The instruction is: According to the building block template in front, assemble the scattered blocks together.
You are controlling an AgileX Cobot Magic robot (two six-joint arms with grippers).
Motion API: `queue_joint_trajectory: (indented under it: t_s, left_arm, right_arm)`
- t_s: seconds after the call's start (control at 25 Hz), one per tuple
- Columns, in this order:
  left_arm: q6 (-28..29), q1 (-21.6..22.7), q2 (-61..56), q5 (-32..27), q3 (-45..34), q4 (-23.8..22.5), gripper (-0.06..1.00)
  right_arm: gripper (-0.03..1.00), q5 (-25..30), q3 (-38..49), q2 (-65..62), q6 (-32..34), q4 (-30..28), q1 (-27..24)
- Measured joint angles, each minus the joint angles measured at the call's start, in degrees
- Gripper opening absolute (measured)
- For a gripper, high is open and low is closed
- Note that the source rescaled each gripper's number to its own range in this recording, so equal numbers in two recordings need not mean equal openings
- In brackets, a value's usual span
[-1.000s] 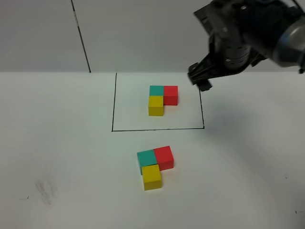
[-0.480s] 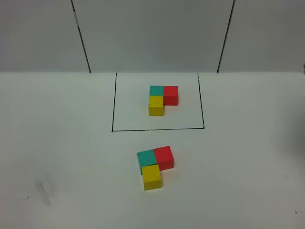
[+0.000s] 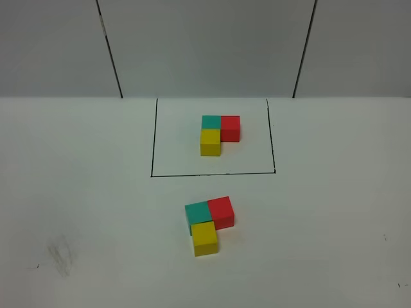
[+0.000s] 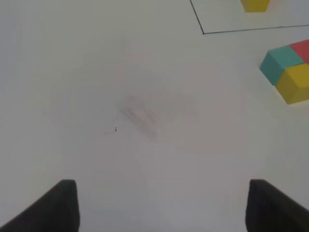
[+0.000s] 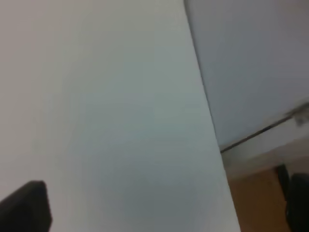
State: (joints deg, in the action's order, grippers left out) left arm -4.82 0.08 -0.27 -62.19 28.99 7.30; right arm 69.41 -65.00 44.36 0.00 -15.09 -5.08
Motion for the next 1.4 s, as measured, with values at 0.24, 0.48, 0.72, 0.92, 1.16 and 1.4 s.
queue_joint_trajectory:
  t_s: [0.24, 0.48, 0.72, 0.92, 1.16, 1.4]
  left_arm:
    - [0.00, 0.00, 0.00, 0.00, 0.00, 0.00, 0.74]
    - [0.00, 0.00, 0.00, 0.00, 0.00, 0.00, 0.74]
    - [0.00, 0.00, 0.00, 0.00, 0.00, 0.00, 0.74]
    - [0.00, 0.00, 0.00, 0.00, 0.00, 0.00, 0.74]
    - [0.00, 0.00, 0.00, 0.00, 0.00, 0.00, 0.74]
    - [0.00, 0.00, 0.00, 0.00, 0.00, 0.00, 0.74]
  right_arm:
    - [1.00, 0.37, 7.60, -17.97, 3.06, 5.20, 0.00]
    - [0.92, -2.64, 19.37, -34.83, 3.65, 9.99, 0.00]
    - [0.88, -8.70, 31.40, -44.68, 3.26, 10.11, 0.00]
    - [0.88, -8.98, 36.55, -44.74, 2.63, 11.51, 0.00]
    - [0.81, -8.97, 36.88, -44.74, 1.14, 12.27, 0.00]
    - [0.59, -8.97, 36.88, -44.74, 1.09, 12.34, 0.00]
